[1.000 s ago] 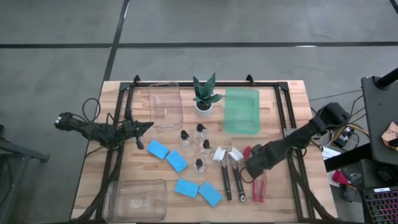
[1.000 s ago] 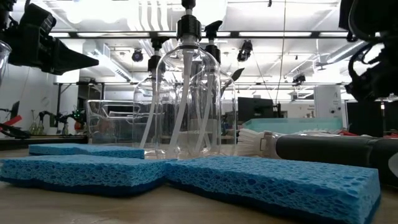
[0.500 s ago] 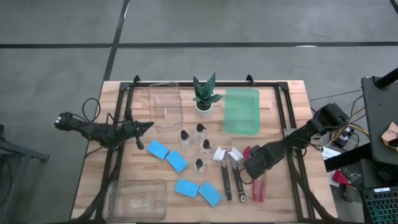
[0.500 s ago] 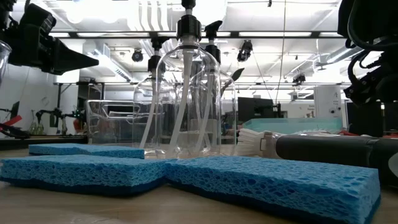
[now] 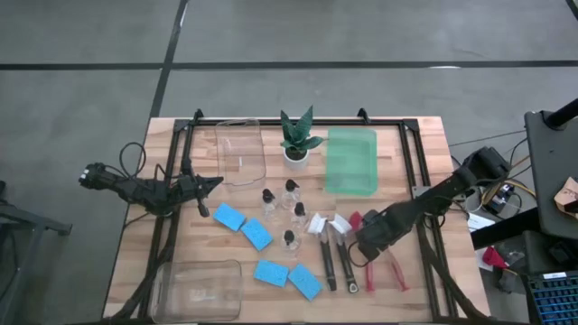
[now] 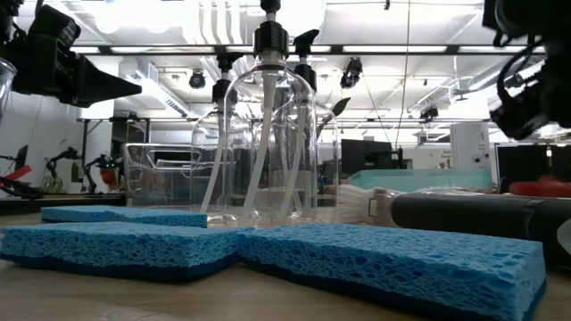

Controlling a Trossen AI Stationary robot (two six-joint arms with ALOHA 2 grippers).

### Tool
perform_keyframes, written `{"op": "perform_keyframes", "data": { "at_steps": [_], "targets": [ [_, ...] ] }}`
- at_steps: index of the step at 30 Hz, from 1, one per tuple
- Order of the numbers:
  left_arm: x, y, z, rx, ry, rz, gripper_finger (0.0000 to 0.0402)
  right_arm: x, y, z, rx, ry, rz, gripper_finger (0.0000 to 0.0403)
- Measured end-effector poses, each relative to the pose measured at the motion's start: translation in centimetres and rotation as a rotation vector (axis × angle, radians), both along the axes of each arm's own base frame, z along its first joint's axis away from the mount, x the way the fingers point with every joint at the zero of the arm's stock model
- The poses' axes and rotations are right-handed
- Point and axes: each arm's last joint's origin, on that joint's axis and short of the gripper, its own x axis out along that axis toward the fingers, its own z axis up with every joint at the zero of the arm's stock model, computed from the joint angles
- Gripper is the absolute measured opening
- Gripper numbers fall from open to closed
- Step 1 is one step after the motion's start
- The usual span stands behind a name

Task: Pick & Place Kitchen Sink Supplies
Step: Put the red dish brush into the green bin

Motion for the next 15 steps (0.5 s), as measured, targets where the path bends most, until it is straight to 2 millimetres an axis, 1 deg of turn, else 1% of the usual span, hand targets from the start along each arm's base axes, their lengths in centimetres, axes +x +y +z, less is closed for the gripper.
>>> {"op": "perform_keyframes", "data": {
  "at_steps": [5, 10, 15],
  "targets": [
    [0.0, 0.0, 0.0, 0.0, 0.0, 0.0, 0.0, -0.2, -0.7, 1.9, 0.025, -0.091, -0.026, 0.005],
    [0.0, 0.0, 0.0, 0.0, 0.0, 0.0, 0.0, -0.9, -1.7, 3.8, 0.028, -0.183, -0.046, 0.0051],
    [0.0, 0.0, 0.0, 0.0, 0.0, 0.0, 0.0, -1.4, -3.6, 5.8, -0.011, -0.334, -0.039, 0.0051]
  ]
}}
